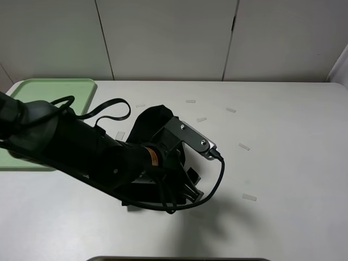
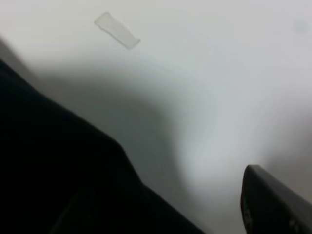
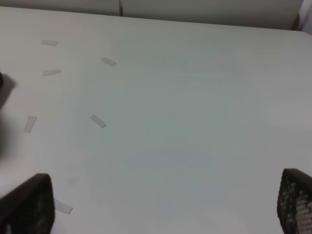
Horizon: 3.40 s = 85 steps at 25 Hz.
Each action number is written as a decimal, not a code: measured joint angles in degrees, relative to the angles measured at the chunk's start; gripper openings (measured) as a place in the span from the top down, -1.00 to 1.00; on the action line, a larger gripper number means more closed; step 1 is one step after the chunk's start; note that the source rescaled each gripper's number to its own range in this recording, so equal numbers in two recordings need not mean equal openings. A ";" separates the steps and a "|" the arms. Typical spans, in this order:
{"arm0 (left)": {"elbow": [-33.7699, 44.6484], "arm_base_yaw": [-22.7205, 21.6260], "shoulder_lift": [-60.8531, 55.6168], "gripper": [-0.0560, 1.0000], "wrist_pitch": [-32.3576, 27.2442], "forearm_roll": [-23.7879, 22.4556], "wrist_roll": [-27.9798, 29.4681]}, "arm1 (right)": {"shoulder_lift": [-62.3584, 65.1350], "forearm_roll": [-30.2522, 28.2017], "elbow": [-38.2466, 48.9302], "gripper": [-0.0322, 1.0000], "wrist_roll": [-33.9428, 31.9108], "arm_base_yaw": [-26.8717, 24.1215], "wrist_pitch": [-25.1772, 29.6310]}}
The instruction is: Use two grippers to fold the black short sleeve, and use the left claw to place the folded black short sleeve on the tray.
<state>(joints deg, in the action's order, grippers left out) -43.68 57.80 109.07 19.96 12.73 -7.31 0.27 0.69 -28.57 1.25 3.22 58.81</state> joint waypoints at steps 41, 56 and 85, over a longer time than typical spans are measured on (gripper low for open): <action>-0.19 -28.37 -25.18 -0.68 -14.47 -10.23 -10.63 | 0.00 0.25 0.00 -0.97 0.00 0.00 0.00; -0.24 -25.48 -3.21 -0.68 8.71 -7.89 -9.56 | 0.00 0.25 0.00 -0.97 0.00 0.00 0.00; -11.41 -16.87 10.74 -0.68 19.36 -7.34 4.74 | 0.00 0.25 0.00 -0.97 0.00 0.00 0.00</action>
<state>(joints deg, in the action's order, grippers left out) -55.09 40.93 119.80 39.32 5.38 -2.57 0.27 0.95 -28.57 1.25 3.22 58.81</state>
